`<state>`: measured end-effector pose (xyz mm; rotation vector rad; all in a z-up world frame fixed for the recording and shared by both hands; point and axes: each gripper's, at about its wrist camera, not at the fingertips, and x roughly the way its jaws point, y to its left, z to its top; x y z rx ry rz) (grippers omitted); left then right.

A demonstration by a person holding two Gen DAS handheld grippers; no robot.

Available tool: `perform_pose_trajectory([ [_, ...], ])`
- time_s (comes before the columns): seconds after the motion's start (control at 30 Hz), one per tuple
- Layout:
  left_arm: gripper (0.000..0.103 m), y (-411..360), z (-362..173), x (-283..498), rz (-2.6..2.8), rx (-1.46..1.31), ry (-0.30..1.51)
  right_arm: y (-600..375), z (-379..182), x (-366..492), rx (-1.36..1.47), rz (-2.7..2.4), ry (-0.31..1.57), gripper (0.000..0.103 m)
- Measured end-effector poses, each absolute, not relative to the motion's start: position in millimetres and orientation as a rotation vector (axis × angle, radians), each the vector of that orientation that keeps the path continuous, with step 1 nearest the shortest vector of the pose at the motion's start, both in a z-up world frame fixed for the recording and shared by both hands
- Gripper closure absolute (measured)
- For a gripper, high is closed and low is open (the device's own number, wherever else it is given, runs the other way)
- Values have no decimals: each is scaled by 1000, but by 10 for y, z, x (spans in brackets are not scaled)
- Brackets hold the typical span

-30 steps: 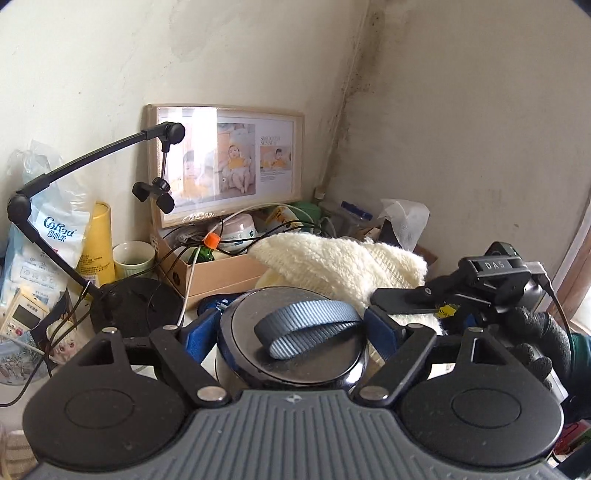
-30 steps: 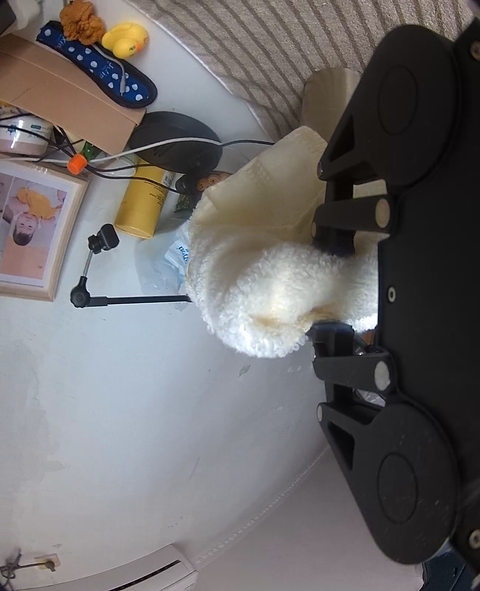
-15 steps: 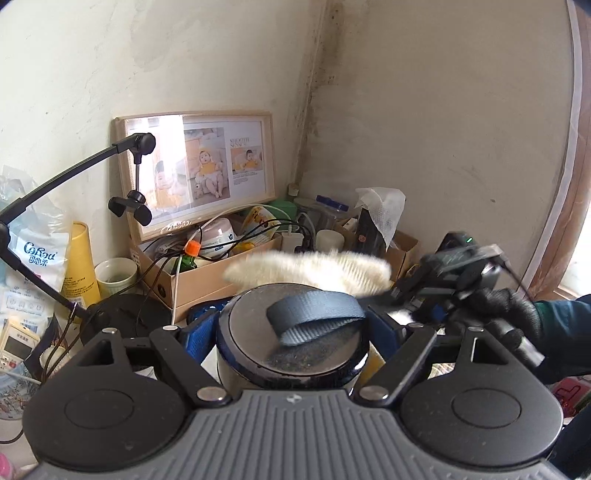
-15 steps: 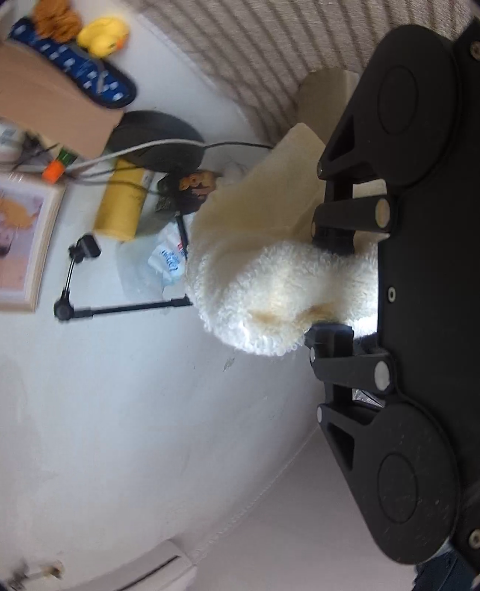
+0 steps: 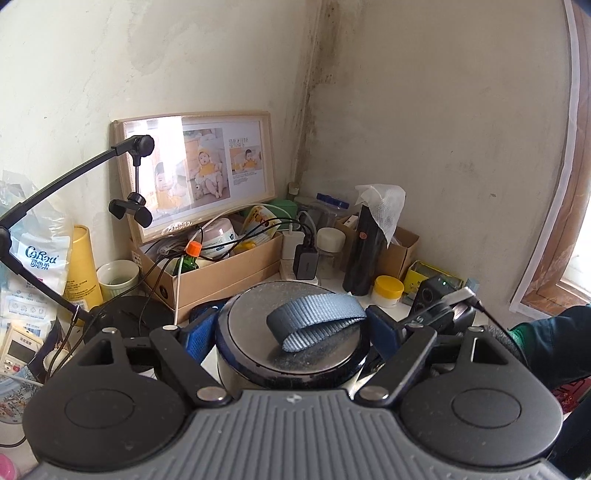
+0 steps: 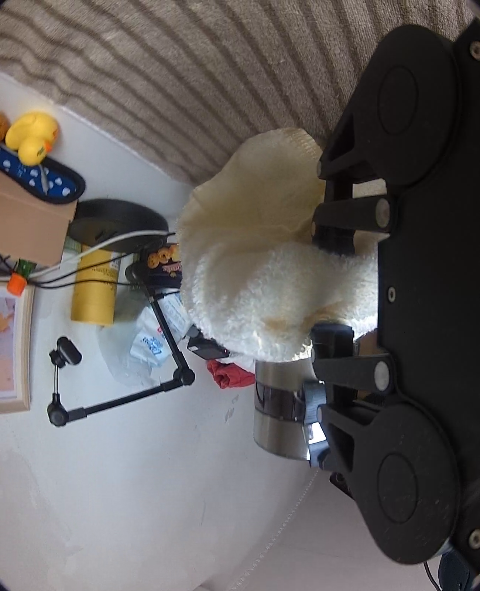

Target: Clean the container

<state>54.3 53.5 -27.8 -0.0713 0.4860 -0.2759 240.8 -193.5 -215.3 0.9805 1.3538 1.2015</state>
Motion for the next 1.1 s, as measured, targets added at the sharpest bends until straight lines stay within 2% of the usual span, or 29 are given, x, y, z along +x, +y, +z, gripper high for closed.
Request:
perform_pose_trajectory([
  [0.6,19,507,-283,517,-261,-64,494,-1963,-2750,2402,971,1019,1468,71],
  [0.67,19,504,-286,522,-262,-62,493,-1983,-2822,2385,1003,996,1476,76],
  [0.77,19,521,-284,535,-285,-54,494,-1990,-2802,2357,1014,994,1465,72],
  [0.9,19,622,-245,610,-486,63,523,-2031,-2675,2297,1006,1028,1437,72],
  [1.1,19,755,-65,866,-672,167,673,-2072,-2468,2169,926,1075,1409,72],
])
